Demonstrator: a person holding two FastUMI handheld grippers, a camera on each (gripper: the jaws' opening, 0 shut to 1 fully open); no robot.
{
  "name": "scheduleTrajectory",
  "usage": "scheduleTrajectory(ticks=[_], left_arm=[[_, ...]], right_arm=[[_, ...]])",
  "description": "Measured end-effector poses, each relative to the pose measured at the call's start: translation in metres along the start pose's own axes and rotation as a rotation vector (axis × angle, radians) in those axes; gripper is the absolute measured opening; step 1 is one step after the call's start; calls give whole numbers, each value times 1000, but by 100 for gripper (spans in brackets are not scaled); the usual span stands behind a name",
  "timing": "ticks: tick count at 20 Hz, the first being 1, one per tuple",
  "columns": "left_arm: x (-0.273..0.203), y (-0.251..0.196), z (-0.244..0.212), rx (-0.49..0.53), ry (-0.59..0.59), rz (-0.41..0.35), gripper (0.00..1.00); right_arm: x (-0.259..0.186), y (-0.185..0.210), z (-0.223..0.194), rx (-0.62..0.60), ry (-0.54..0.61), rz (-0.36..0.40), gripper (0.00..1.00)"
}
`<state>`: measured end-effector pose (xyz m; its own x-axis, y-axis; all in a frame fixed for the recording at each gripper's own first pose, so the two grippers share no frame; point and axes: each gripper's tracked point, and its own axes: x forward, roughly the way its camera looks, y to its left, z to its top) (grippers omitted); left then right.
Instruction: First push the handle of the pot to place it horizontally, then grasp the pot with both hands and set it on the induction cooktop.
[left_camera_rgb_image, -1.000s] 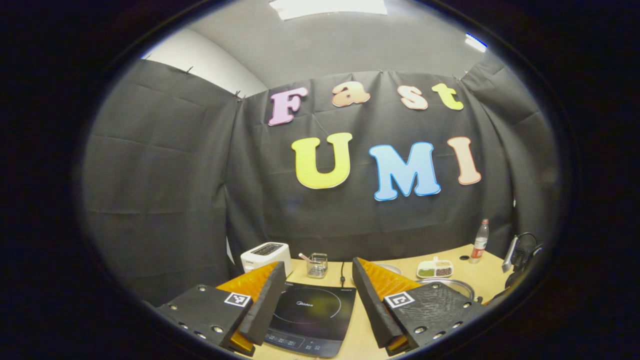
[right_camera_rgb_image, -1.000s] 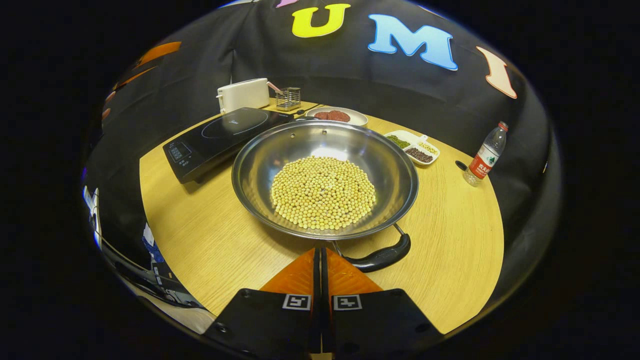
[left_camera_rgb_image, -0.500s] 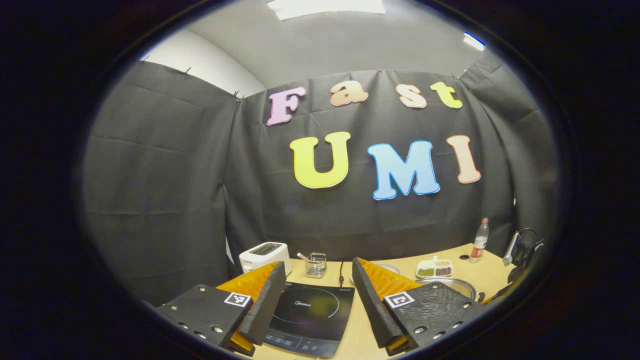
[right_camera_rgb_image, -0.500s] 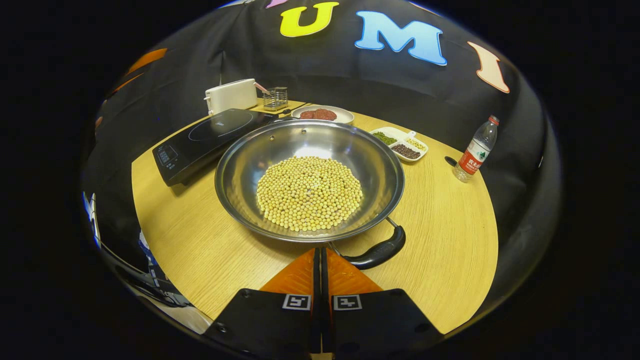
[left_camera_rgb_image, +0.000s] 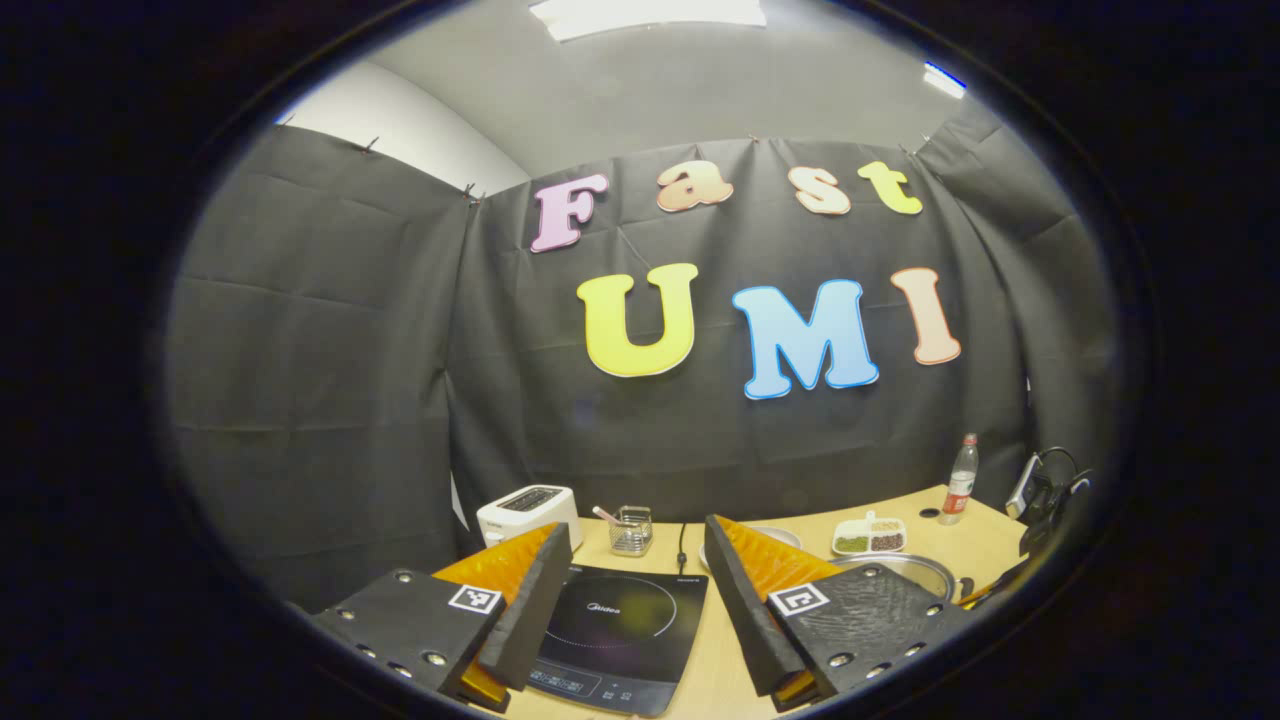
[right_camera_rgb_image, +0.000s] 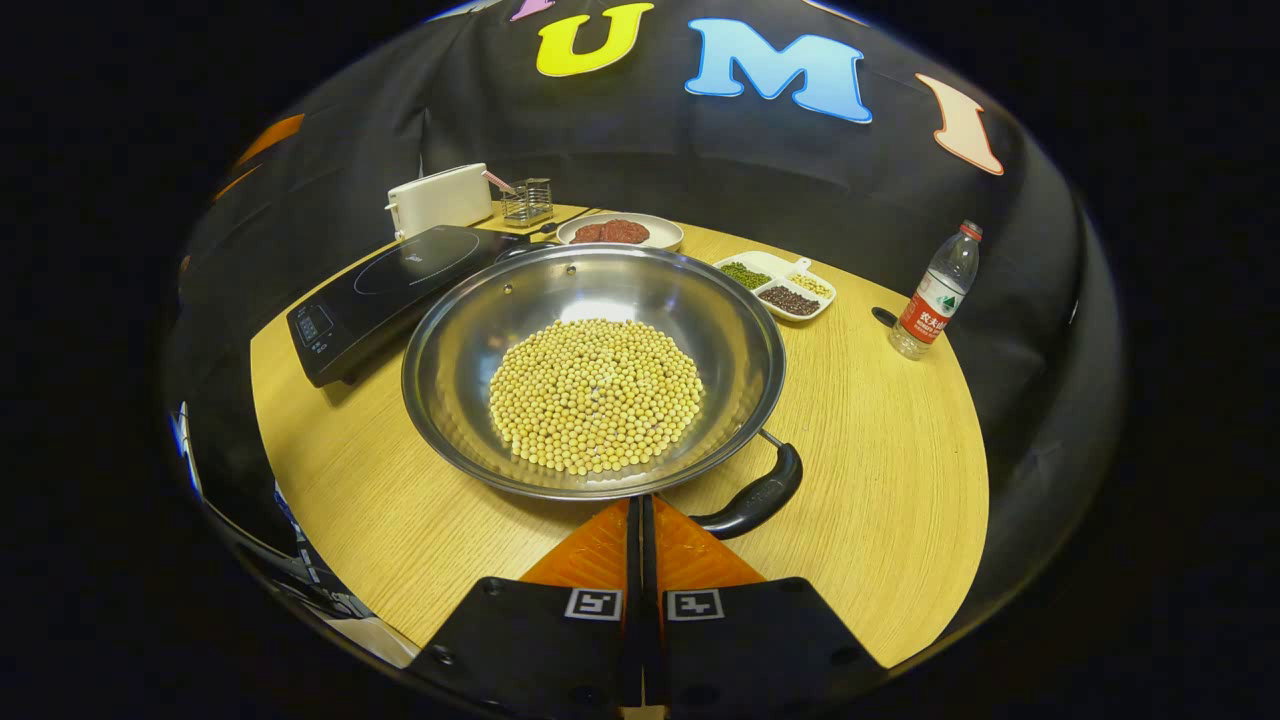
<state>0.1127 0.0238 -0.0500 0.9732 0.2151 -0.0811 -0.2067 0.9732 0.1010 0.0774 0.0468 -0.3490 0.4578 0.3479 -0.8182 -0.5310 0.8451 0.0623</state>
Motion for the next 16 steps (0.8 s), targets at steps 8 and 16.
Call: scheduleTrajectory(ticks=[8,16], left_arm=[[-5,1,-3,2,10,16,82],[-7,-4,-7,8,23,33,79]], right_arm=[[7,-15,6,12,-9,-19,2],[13,-35,10,33,-16,-42,2]])
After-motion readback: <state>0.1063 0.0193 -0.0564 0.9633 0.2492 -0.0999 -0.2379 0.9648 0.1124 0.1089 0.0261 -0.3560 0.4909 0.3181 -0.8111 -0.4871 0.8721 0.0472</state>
